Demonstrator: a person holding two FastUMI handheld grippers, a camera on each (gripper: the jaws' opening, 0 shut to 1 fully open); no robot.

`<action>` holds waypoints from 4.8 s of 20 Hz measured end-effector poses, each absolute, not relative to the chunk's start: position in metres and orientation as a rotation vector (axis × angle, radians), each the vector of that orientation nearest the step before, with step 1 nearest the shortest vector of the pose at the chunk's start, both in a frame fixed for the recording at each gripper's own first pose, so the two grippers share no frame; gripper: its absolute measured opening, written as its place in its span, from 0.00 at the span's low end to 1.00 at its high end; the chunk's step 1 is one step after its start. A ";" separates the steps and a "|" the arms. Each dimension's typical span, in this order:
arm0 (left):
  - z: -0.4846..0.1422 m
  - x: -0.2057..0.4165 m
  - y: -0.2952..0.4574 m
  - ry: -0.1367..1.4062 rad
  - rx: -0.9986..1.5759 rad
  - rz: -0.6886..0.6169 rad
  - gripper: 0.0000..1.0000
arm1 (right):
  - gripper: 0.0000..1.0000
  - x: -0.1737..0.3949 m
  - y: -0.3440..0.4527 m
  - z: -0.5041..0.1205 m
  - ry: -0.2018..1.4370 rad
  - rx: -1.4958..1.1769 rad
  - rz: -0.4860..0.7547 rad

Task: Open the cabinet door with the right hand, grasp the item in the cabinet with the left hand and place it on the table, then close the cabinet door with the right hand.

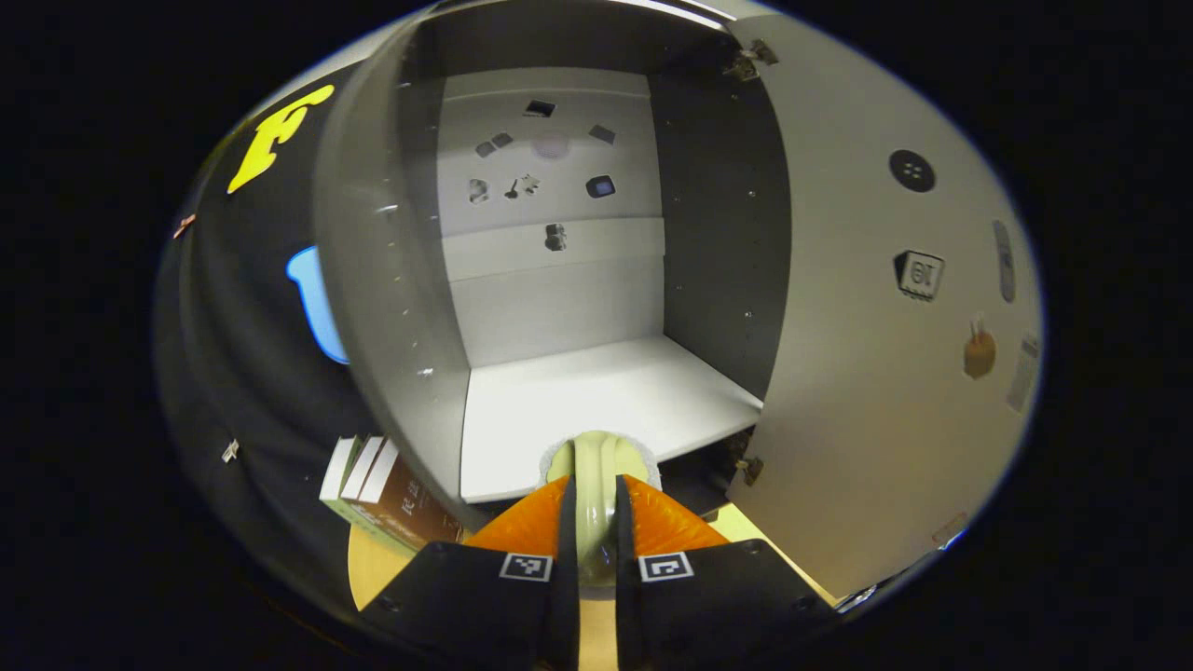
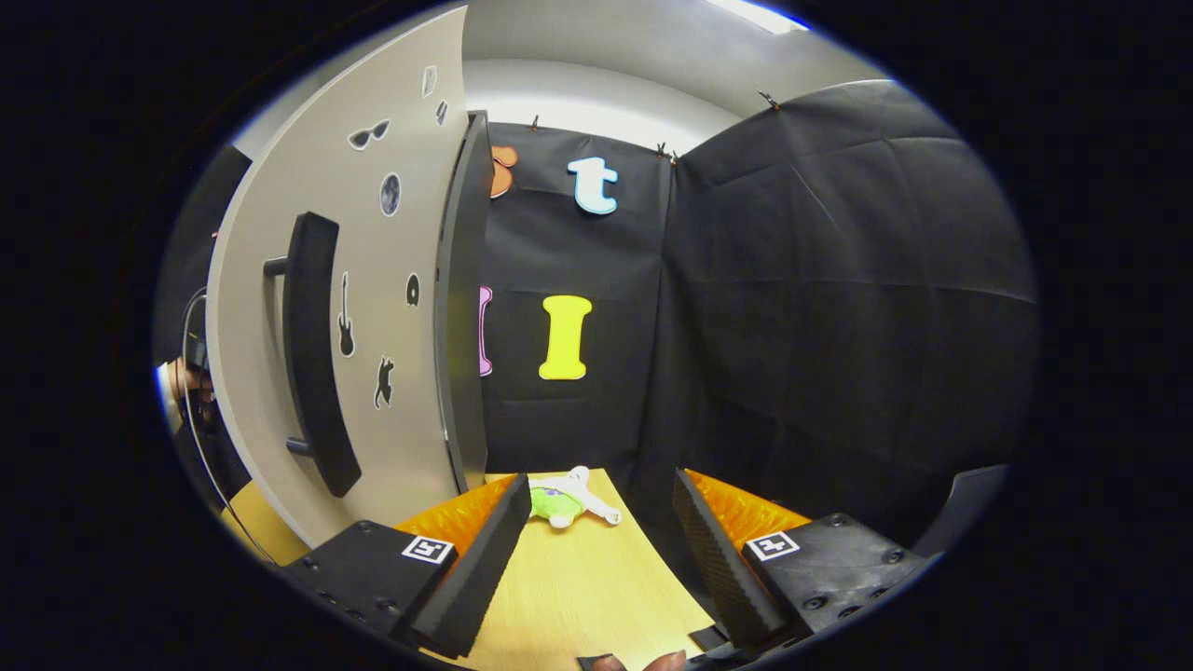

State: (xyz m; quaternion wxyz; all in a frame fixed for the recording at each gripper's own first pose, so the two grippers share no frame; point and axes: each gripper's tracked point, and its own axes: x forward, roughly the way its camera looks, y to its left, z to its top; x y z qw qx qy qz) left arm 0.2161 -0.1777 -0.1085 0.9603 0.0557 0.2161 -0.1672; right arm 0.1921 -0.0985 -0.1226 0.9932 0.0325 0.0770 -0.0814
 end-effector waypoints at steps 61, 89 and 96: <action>-0.204 0.037 -0.114 0.336 -0.040 -0.203 0.96 | 0.98 0.180 -0.053 -0.040 0.031 0.024 -0.127; -0.038 0.000 0.054 0.101 -0.010 0.009 0.95 | 0.96 0.164 -0.010 -0.030 -0.028 0.075 -0.225; -0.045 0.006 0.057 0.106 -0.005 -0.004 0.95 | 0.96 0.154 0.033 -0.025 -0.033 0.088 -0.171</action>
